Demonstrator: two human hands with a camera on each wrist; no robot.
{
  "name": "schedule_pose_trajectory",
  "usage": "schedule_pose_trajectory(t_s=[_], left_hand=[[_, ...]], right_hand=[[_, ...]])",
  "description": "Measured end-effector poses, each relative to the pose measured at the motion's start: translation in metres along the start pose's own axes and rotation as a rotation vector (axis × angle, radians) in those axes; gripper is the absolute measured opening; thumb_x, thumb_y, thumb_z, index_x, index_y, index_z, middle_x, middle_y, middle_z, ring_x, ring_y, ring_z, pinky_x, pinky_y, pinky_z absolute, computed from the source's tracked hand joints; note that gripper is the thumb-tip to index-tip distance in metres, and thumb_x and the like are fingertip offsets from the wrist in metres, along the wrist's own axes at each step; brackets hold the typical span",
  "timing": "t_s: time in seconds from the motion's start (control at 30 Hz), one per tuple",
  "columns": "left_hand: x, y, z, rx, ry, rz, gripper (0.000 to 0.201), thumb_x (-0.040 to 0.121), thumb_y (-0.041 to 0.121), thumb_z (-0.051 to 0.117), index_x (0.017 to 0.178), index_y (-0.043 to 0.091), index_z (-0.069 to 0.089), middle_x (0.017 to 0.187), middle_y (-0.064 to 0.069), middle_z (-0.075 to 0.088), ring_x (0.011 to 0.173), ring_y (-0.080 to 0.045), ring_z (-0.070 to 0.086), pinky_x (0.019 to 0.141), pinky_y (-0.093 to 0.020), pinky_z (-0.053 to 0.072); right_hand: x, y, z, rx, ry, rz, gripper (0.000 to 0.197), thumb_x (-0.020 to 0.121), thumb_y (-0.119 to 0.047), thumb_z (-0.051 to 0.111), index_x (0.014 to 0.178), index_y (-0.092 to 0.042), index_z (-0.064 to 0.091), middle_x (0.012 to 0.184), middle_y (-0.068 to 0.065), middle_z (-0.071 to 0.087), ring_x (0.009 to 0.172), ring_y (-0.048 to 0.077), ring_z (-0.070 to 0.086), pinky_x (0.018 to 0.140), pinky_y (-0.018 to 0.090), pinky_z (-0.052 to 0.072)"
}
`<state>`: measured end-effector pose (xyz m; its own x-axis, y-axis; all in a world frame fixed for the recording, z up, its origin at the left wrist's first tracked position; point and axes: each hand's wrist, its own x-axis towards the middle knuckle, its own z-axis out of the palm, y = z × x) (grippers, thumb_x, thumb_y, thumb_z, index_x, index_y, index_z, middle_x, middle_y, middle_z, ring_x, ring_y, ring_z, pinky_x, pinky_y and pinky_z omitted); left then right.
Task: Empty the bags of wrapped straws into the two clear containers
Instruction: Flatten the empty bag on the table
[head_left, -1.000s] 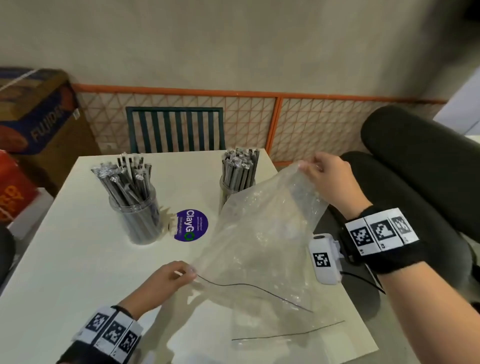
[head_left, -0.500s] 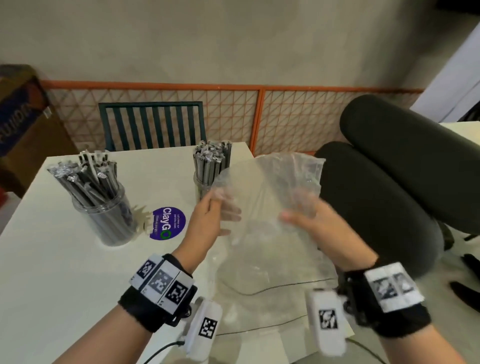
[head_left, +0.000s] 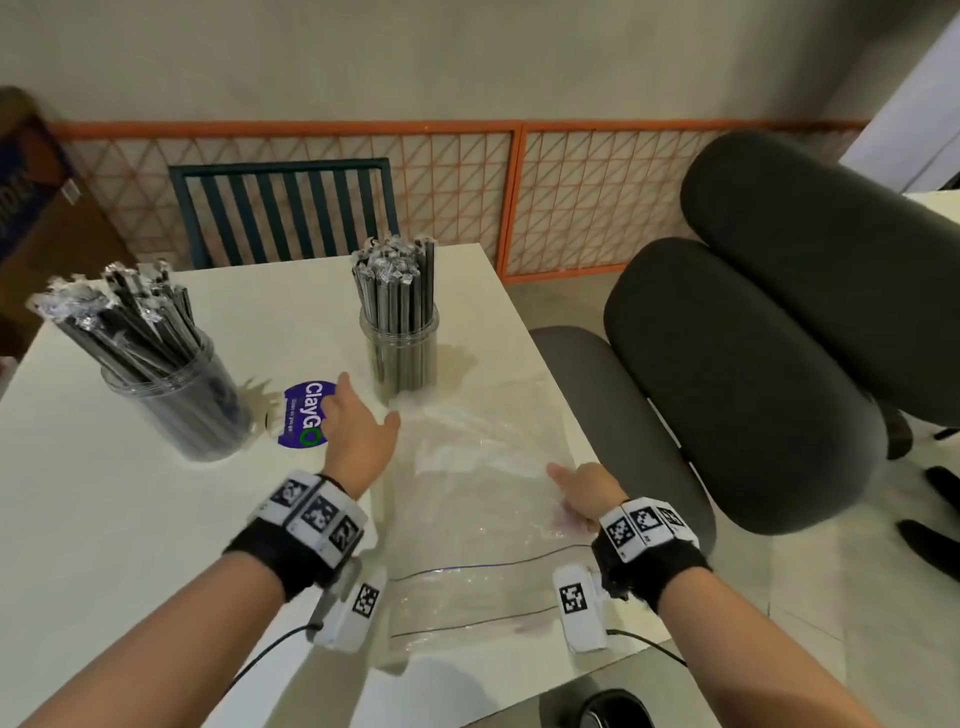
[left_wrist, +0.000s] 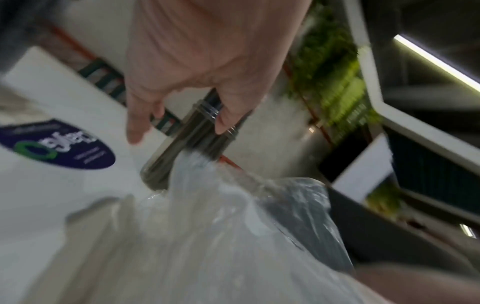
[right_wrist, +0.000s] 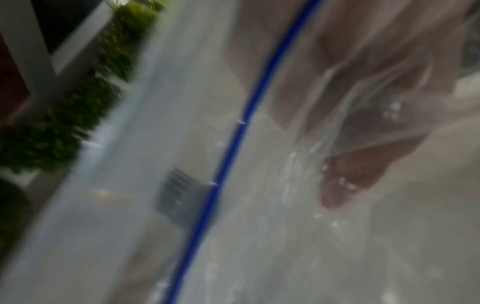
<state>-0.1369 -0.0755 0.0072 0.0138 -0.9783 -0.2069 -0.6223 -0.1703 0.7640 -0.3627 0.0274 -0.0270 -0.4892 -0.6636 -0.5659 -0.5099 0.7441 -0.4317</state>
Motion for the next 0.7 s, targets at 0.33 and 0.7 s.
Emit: schedule_pose_trajectory(t_s=[0.33, 0.7], left_hand=[[-0.036, -0.003, 0.028, 0.845, -0.389, 0.388, 0.05, 0.094, 0.03, 0.046, 0.139, 0.011, 0.035, 0.147, -0.013, 0.024, 0.132, -0.031, 0.028, 0.103, -0.046, 0.035], [-0.035, -0.051, 0.084, 1.072, -0.754, 0.335, 0.14, 0.05, 0.069, 0.074, 0.14, 0.038, -0.029, 0.148, -0.01, -0.04, 0.136, -0.045, -0.029, 0.094, -0.077, -0.013]], right_hand=[[-0.049, -0.022, -0.012, -0.647, 0.296, -0.506, 0.075, 0.081, -0.048, 0.063, 0.141, -0.022, 0.026, 0.147, 0.008, 0.023, 0.131, 0.032, 0.03, 0.099, 0.048, 0.039], [0.031, -0.011, 0.034, -1.1, -0.233, -0.462, 0.148, 0.047, -0.054, 0.086, 0.139, -0.041, -0.03, 0.15, 0.003, -0.04, 0.134, 0.045, -0.035, 0.099, 0.078, -0.008]])
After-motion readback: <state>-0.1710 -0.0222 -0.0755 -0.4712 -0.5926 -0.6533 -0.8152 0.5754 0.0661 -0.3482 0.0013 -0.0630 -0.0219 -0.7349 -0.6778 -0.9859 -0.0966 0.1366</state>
